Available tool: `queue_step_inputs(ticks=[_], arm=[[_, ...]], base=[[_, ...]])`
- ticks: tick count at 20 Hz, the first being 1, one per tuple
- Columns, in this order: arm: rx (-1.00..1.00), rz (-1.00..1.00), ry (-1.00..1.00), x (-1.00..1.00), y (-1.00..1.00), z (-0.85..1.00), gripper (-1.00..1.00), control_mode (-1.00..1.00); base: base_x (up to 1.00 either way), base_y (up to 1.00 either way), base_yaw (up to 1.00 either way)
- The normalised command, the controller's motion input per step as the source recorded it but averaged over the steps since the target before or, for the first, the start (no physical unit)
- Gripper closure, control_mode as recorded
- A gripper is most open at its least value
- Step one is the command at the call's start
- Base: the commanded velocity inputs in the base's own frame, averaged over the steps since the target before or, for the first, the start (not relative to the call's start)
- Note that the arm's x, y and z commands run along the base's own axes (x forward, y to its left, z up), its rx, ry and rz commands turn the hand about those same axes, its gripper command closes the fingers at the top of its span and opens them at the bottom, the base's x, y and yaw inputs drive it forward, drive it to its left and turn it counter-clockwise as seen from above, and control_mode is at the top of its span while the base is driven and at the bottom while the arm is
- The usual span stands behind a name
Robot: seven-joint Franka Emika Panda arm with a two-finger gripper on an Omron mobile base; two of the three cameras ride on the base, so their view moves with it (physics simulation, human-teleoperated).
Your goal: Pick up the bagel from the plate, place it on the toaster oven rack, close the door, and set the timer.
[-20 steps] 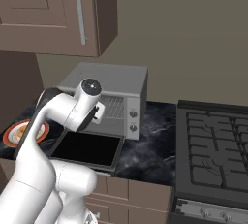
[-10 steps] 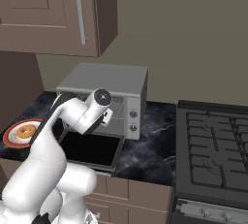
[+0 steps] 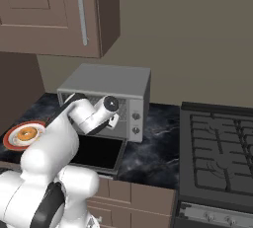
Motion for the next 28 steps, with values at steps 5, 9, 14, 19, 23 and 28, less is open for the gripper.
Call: queue_step_inputs(ticks=[5,9,14,19,23,28], arm=[[0.05,0.00,0.00,0.34,0.00,-0.25,-1.00,-1.00],[0.08,0.00,0.00,0.18,0.00,-0.17,-1.00,-1.00],[0.09,0.00,0.00,0.08,0.04,-0.12,-1.00,-1.00],[0.07,0.00,-0.01,0.08,0.14,-0.09,-1.00,-1.00],[0.06,0.00,-0.03,0.14,0.21,0.00,-1.00,-1.00],[0.04,0.00,-0.01,0.19,0.18,-0.03,-1.00,-1.00]], base=[[0.00,0.00,0.00],[0.00,0.00,0.00],[0.00,0.00,0.00],[0.00,0.00,0.00],[0.00,0.00,0.00],[0.00,0.00,0.00]])
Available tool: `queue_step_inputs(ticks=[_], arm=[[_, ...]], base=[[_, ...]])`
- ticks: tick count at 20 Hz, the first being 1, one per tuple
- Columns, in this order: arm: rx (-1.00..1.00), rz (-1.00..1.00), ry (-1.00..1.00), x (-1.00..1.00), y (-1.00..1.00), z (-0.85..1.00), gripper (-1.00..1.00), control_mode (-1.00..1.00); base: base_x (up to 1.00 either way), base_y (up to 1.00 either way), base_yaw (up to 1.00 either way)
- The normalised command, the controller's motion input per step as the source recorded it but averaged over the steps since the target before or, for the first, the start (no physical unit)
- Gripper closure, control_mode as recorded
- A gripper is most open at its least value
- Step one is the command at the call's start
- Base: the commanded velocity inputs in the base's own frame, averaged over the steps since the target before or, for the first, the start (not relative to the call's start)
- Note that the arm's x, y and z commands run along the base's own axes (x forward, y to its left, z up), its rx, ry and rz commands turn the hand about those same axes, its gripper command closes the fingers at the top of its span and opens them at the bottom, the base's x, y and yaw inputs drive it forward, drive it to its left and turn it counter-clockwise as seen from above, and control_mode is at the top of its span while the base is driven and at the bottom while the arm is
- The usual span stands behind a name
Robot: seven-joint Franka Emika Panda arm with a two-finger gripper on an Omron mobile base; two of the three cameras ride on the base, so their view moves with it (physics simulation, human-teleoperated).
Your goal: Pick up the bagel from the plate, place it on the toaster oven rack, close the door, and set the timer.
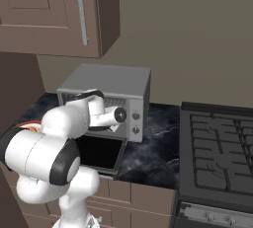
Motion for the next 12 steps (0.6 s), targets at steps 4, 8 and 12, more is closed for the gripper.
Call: queue_step_inputs(ticks=[4,8,12], arm=[[0.02,0.00,0.00,0.17,0.12,-0.14,-1.00,-1.00],[0.03,0.00,0.00,0.11,0.14,-0.12,-1.00,-1.00],[0.03,-0.01,0.00,0.16,0.14,-0.11,-1.00,-1.00]], base=[[0.00,0.00,0.00],[0.00,0.00,0.00],[0.00,0.00,0.00]])
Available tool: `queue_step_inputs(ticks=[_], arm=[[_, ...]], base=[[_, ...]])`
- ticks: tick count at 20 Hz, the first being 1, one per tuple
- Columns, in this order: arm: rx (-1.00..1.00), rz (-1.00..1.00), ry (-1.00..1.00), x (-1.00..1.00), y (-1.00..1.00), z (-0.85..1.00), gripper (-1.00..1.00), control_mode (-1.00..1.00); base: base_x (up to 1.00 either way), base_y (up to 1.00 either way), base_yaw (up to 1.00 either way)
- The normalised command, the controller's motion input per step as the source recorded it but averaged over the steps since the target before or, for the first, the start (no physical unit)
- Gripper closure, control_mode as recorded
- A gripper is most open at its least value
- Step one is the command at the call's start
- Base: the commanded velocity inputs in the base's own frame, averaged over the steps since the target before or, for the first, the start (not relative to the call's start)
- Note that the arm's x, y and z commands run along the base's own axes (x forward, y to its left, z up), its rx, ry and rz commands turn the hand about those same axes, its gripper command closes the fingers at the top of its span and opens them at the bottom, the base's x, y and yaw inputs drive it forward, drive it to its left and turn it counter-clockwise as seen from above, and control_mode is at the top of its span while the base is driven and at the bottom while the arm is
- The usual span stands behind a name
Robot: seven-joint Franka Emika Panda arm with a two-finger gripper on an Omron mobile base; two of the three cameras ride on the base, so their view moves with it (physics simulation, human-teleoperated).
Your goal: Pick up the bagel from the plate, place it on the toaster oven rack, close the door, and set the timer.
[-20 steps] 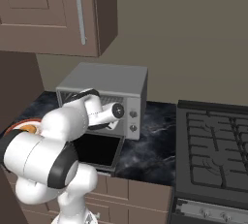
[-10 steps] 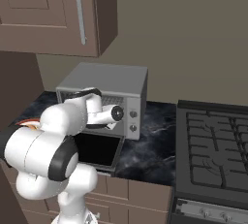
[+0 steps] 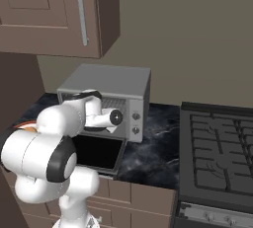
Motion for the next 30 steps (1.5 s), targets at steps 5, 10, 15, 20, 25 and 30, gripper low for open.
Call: queue_step_inputs(ticks=[5,10,15,20,25,30], arm=[[0.04,-0.03,0.00,0.23,0.10,-0.08,-1.00,-1.00],[0.05,-0.02,0.00,0.27,0.06,-0.14,-1.00,-1.00],[0.07,-0.02,0.00,0.22,0.00,-0.18,-1.00,-1.00],[0.06,-0.01,0.00,0.16,0.00,-0.19,1.00,-1.00],[0.01,-0.01,0.13,0.15,0.00,-0.09,1.00,-1.00],[0.00,0.00,0.31,0.02,0.00,-0.01,1.00,-1.00]], base=[[0.00,0.00,0.00],[0.00,0.00,0.00],[0.00,0.00,0.00],[0.00,0.00,0.00],[0.00,0.00,0.00],[0.00,0.00,0.00]])
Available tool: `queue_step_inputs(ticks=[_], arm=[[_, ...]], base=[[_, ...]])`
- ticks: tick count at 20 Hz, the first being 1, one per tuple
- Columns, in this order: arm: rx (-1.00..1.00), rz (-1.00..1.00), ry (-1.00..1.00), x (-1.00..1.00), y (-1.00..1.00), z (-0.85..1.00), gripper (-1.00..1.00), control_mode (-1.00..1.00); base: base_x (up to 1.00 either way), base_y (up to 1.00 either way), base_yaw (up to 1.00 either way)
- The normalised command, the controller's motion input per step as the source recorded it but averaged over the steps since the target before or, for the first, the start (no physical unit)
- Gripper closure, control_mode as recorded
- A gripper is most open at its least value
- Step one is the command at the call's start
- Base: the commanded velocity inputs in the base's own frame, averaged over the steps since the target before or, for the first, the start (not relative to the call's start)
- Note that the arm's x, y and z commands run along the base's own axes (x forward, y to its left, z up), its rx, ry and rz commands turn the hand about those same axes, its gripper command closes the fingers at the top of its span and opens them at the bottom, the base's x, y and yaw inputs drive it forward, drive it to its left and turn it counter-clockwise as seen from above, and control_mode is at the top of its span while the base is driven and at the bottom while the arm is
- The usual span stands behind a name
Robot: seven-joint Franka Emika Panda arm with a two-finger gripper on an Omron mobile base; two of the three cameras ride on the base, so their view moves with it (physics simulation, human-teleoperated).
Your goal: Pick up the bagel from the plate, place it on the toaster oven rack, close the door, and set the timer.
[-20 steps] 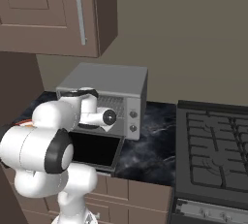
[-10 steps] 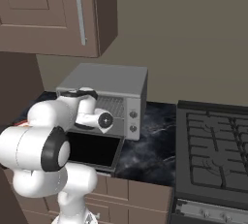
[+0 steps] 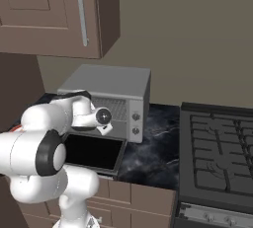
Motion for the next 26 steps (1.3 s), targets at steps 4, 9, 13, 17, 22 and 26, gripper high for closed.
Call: queue_step_inputs(ticks=[4,9,13,17,22,26], arm=[[0.00,0.00,0.37,0.00,0.00,-0.09,1.00,-1.00],[-0.01,0.00,0.37,-0.21,0.00,-0.23,1.00,-1.00],[-0.04,0.00,0.34,-0.53,0.00,-0.48,1.00,-1.00],[-0.06,0.00,0.29,-0.76,0.00,-0.70,1.00,-1.00],[-0.08,0.00,0.26,-0.95,0.00,-0.80,1.00,-1.00],[-0.09,0.00,0.29,-1.00,0.00,-0.74,1.00,-1.00]], base=[[0.00,0.00,0.00],[0.00,0.00,0.00],[0.00,0.00,0.00],[0.00,0.00,0.00],[0.00,0.00,0.00],[0.00,0.00,0.00]])
